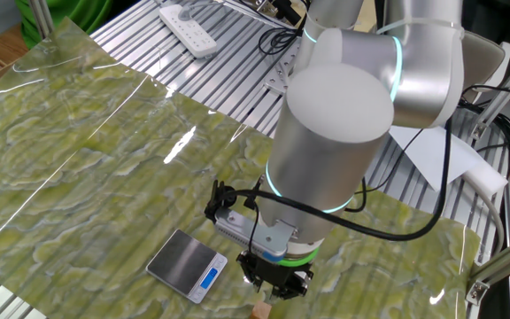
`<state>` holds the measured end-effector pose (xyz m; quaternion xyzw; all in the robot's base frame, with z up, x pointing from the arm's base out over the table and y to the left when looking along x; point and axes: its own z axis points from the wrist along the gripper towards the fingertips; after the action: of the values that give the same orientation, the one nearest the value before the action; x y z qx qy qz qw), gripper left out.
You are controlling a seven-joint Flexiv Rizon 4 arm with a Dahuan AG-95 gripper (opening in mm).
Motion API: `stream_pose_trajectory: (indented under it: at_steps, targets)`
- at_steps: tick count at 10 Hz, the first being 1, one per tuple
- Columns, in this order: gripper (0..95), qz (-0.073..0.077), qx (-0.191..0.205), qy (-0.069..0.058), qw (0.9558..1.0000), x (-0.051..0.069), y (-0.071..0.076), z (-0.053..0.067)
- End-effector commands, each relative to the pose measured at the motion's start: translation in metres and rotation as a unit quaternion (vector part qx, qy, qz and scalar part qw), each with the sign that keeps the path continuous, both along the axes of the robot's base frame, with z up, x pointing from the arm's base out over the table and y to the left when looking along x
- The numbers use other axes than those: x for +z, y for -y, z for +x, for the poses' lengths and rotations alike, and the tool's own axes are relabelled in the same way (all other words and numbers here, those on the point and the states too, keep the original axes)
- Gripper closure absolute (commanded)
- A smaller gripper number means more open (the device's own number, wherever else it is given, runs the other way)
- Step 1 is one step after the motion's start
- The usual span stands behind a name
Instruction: Place the block on the scale
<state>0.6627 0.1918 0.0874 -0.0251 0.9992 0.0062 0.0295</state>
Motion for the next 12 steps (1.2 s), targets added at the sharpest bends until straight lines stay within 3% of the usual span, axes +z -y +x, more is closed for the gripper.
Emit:
stream_pose_trajectory:
  at_steps: [1, 6, 12]
  targets:
    - [76.0, 0.0, -0.013, 0.002, 0.9999, 0.0009, 0.0006, -0.0012]
    - [76.0, -0.006, -0.028, -0.009, 0.9995, 0.0009, 0.0006, -0.0012]
    - [76.0, -0.007, -0.001, -0.014, 0.9999, 0.0009, 0.0006, -0.0012]
